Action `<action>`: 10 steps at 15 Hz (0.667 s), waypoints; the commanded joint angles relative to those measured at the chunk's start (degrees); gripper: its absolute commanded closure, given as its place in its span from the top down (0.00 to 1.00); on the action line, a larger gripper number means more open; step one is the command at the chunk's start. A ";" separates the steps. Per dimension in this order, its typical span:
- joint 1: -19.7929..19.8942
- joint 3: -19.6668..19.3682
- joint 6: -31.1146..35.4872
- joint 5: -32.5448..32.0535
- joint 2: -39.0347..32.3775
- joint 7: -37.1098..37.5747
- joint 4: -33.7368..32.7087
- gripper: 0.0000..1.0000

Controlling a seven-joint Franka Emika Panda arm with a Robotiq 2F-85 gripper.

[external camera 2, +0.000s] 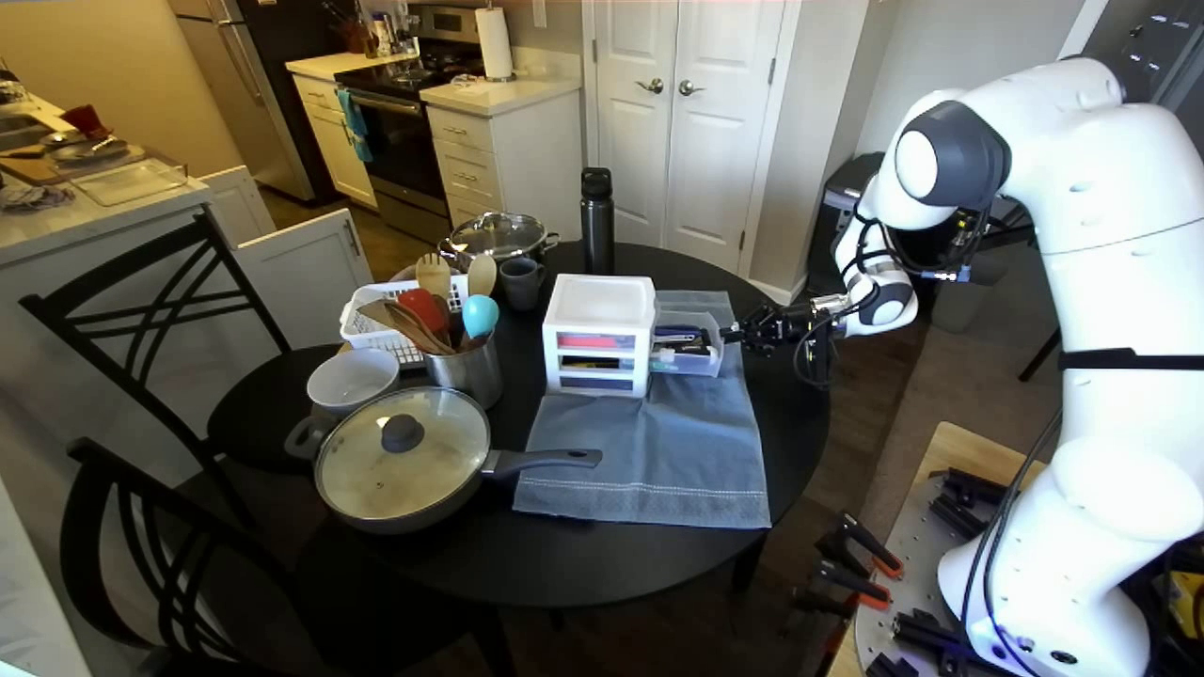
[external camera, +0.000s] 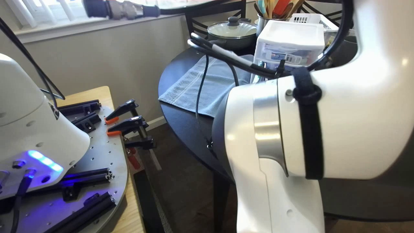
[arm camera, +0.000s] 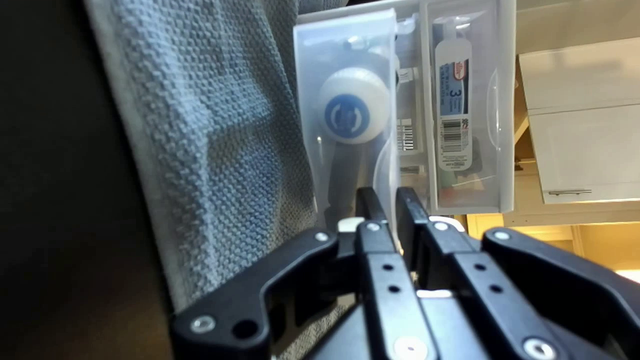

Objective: Pull out a drawer from the miniature cabinet

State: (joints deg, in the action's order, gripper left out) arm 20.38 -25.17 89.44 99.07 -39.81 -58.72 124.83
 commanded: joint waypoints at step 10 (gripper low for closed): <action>0.97 -0.06 2.56 -2.07 0.27 -0.58 0.50 0.49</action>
State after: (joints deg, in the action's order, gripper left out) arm 20.72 -25.06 89.64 98.31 -39.84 -58.72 124.88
